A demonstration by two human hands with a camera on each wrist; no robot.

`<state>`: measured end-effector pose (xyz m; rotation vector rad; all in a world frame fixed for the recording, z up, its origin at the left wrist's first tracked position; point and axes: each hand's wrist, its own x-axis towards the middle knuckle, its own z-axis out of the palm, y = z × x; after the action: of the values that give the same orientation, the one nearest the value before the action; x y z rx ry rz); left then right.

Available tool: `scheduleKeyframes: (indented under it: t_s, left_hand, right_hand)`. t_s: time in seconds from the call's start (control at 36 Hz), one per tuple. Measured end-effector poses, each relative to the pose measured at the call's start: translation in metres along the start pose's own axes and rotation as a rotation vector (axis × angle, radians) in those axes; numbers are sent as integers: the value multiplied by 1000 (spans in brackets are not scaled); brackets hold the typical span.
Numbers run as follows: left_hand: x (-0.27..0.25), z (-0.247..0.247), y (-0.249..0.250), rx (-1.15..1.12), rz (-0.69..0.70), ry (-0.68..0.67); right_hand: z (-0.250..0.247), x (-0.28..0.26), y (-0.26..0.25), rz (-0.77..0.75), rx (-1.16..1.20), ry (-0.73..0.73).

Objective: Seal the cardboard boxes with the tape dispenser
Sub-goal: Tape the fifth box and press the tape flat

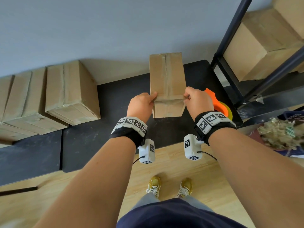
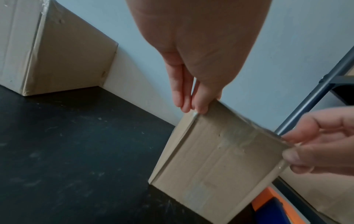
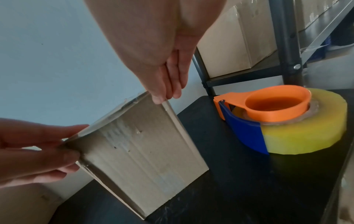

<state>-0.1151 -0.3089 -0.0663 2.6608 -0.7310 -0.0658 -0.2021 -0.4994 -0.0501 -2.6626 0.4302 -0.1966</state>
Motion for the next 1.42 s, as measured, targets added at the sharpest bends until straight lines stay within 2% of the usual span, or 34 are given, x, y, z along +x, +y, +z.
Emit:
scheduleKeyframes:
  t_s: [0.31,0.44,0.53,0.81,1.08,1.42]
  left_hand:
    - [-11,6,5,-69,-45,51]
    - [-19,6,11,-186,-104,94]
    - [-20,7,11,-136,-82,118]
    - [-12,-3,17,160,-22,-61]
    - [-5,-2,21,279,-14,-124]
    - [-26,11,10,7,-15,55]
  right_hand:
    - [-2,-6,-3,94,66,-55]
    - [-6,-9,-14,146,69,-53]
    - [-6,-9,-14,123,10,-46]
    - [-3,-9,-7,-3,-122,-68]
    - [3,-7,-12,10,-177,-51]
    - [5,-9,-15,57,-85,8]
